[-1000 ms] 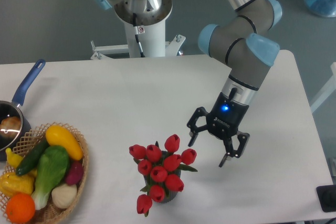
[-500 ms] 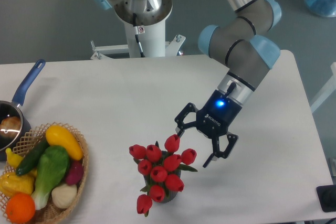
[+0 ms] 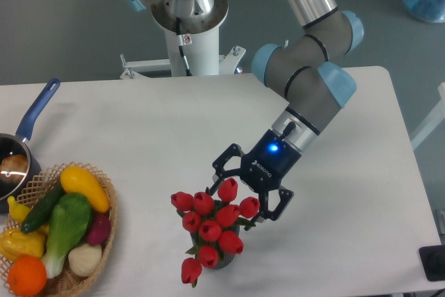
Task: Pick up the flowers from the vase
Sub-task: 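Close the gripper around the tulip stems below the blooms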
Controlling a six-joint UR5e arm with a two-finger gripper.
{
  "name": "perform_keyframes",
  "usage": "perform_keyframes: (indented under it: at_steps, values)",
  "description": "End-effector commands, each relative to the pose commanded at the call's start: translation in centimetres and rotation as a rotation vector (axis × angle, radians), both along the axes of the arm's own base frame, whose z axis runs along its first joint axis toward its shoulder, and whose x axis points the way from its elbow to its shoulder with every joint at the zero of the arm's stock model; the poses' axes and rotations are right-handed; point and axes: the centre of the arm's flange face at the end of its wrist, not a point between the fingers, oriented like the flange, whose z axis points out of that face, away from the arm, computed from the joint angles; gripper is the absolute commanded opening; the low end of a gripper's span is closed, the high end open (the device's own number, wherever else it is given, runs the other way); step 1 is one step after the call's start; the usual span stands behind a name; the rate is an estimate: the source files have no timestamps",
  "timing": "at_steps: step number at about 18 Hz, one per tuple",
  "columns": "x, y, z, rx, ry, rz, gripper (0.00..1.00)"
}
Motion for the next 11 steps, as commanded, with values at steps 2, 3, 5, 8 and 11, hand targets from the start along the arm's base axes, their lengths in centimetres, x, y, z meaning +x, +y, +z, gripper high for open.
perform_keyframes:
  at_steps: [2, 3, 5, 8, 11]
  values:
    - [0.16, 0.24, -0.38, -0.003, -0.005, -0.005, 1.00]
    - [0.09, 0.29, -0.75, -0.005, -0.011, -0.005, 1.00]
    - [0.51, 0.71, -0.96, -0.008, -0.013, -0.014, 0.99]
    - [0.70, 0.84, -0.84, -0.005, -0.015, -0.017, 0.66]
    - [0.55, 0.71, -0.84, -0.005, -0.018, -0.014, 0.35]
